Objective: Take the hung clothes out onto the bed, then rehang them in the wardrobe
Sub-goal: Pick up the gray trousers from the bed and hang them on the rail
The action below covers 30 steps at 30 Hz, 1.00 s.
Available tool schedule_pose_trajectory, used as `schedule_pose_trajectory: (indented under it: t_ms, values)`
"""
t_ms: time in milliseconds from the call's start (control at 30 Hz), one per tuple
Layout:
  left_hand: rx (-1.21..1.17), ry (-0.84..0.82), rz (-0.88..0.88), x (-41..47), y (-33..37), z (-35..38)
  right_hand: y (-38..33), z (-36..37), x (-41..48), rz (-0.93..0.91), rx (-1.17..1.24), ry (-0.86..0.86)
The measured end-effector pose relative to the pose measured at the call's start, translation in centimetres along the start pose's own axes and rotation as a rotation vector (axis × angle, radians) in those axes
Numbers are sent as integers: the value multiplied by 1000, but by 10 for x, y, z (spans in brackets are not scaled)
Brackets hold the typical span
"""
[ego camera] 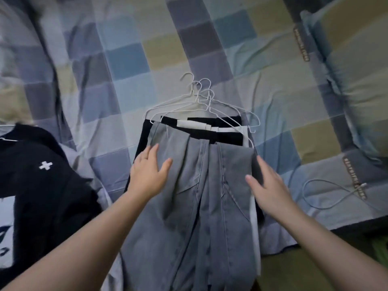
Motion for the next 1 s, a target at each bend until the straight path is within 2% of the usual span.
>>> schedule_pose_trajectory:
  t_ms: [200, 367, 467, 567, 633, 833, 1000]
  values:
    - [-68, 85, 2, 96, -42, 27, 11, 52, 107, 191, 199, 19]
    - [-259, 204, -99, 147, -57, 27, 1, 60, 161, 308, 445, 33]
    - [-402, 254, -207, 163, -56, 26, -4, 51, 174, 384, 714, 11]
    - [-493, 279, -265, 166, -47, 20, -8, 38, 167, 496, 994, -89]
    - [-515, 280, -292, 159, -40, 13, -11, 26, 160, 521, 1098, -166]
    - [-676, 269, -391, 129, -24, -30, -14, -15, 102, 524, 1215, -283]
    - [-678, 285, -356, 69, 2, -77, -12, -44, 23, 489, 1262, -270]
Point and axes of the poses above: each hand's wrist, its own x-axis towards the middle knuckle, its own z-axis out of the palm, y = z × x, the point moved 5 cm from there along x, towards the middle knuckle, and after that the axes turned 13 degrees about z, right-handed, at the moved point
